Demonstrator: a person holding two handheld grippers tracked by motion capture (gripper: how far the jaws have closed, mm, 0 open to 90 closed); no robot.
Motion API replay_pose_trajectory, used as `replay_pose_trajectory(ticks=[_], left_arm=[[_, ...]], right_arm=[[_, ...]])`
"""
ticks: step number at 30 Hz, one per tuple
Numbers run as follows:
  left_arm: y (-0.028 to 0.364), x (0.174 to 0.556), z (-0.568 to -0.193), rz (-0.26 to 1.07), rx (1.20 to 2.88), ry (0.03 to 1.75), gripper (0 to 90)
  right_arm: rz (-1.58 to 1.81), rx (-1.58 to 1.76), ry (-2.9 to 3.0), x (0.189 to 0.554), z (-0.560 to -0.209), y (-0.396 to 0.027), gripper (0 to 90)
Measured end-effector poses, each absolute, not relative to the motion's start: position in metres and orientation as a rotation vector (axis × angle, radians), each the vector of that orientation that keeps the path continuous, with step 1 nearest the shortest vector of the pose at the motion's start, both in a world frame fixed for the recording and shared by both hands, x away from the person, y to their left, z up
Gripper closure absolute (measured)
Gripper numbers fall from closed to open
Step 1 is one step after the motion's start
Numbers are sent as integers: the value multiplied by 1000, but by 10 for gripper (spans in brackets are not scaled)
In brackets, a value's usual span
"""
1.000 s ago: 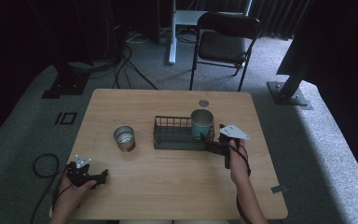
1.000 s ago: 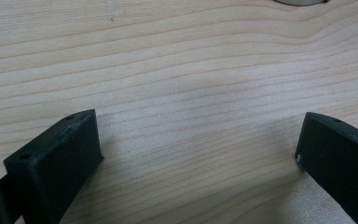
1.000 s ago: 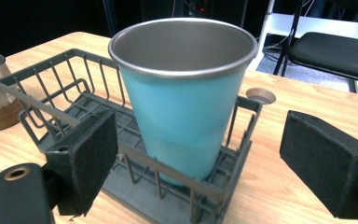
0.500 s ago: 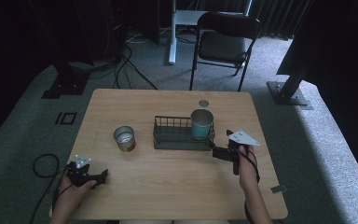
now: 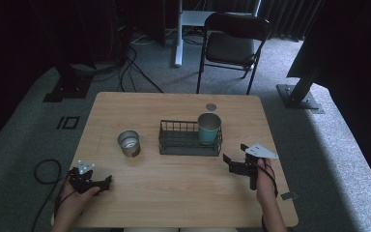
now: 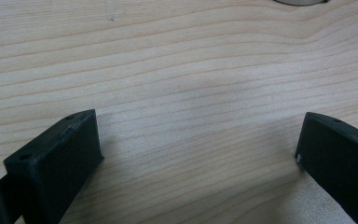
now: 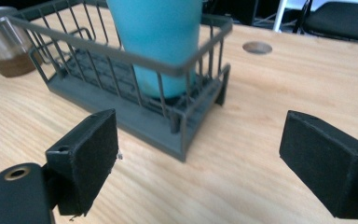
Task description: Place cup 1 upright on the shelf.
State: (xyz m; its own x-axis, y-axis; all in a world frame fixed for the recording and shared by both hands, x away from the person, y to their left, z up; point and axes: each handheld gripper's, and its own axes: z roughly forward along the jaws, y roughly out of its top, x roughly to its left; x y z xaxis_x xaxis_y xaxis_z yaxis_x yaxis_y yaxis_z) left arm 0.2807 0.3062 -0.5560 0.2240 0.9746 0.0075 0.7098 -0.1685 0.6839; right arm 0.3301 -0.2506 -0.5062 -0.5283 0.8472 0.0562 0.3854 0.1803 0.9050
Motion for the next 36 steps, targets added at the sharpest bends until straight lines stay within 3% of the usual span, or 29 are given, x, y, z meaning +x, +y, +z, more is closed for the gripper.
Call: replay_pose_trajectory(ticks=[36], left_arm=[[306, 281, -556, 621, 1948, 1544, 6]], right_arm=[[1123, 1143, 2244, 305, -548, -308, 113]])
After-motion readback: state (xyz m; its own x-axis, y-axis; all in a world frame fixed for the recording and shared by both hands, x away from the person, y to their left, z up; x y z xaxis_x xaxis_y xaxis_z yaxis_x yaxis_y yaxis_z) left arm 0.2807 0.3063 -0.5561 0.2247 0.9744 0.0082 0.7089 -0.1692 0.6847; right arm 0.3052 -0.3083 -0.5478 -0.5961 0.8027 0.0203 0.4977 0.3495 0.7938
